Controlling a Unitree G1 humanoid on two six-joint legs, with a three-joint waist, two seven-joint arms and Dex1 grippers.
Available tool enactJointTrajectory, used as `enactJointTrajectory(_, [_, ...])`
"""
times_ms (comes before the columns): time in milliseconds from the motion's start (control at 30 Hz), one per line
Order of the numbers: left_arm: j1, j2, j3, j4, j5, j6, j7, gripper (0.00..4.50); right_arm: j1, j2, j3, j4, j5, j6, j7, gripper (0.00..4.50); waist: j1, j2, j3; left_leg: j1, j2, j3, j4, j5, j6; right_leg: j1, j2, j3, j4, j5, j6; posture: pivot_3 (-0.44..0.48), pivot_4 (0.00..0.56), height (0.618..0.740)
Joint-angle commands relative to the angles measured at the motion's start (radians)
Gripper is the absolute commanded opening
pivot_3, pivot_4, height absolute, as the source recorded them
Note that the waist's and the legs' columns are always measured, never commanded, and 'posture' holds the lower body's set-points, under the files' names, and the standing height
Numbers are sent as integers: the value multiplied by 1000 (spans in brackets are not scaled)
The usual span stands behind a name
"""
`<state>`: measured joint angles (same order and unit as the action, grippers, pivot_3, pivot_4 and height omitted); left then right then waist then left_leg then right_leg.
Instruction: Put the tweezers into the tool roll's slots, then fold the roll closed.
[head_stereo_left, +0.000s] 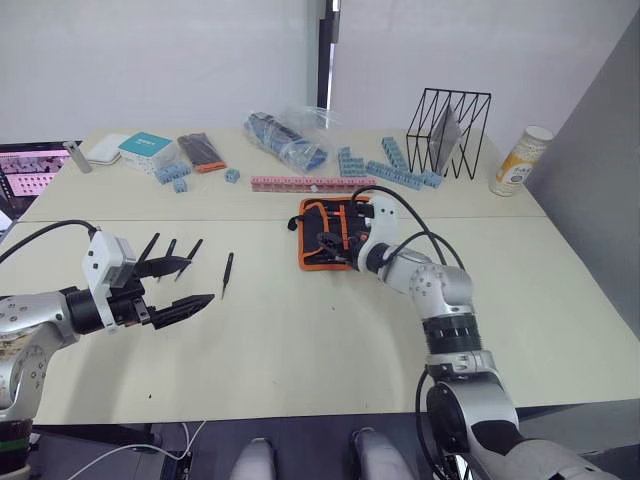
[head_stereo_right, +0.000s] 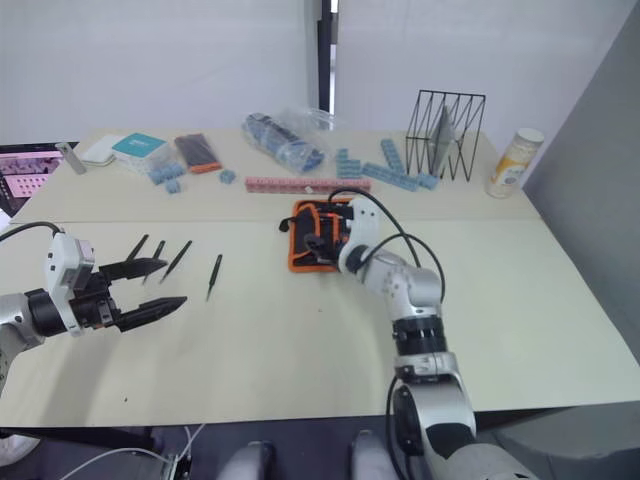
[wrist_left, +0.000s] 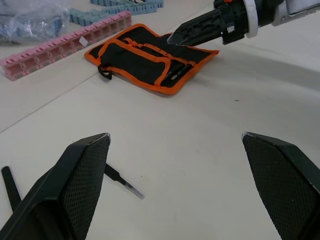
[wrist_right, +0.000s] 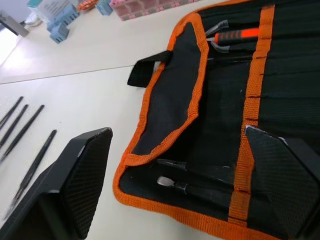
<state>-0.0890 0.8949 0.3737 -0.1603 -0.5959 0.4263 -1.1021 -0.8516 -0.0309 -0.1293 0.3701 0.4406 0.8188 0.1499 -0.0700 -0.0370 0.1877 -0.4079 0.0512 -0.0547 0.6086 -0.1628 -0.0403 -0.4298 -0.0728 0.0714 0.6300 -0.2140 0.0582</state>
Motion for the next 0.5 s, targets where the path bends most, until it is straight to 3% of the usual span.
enactJointTrajectory(33, [-7,11,31,-18,-12,-6,1,4500,-56,29,1,78,-14,-48,18,4485,-1,0,0,0,0,0,0,0,0,0,0,0,0,0,0,0,150,737])
enactJointTrajectory(200, [9,2,43,-30,-13,-18,11,4500,-85,94,-26,168,-14,-126,15,4485,-1,0,0,0,0,0,-1,0,0,0,0,0,0,0,0,0,150,737])
enactJointTrajectory(333, [39,-18,41,-63,-17,-16,29,4500,-90,108,-19,210,-41,-197,24,3353,0,0,0,0,0,0,-1,0,0,0,0,0,0,0,0,0,150,737])
enactJointTrajectory(500, [52,-25,43,-72,-12,-19,42,4500,-107,104,-43,239,-46,-251,11,1612,-1,1,0,0,0,0,-1,0,0,0,0,-1,0,0,0,0,150,737])
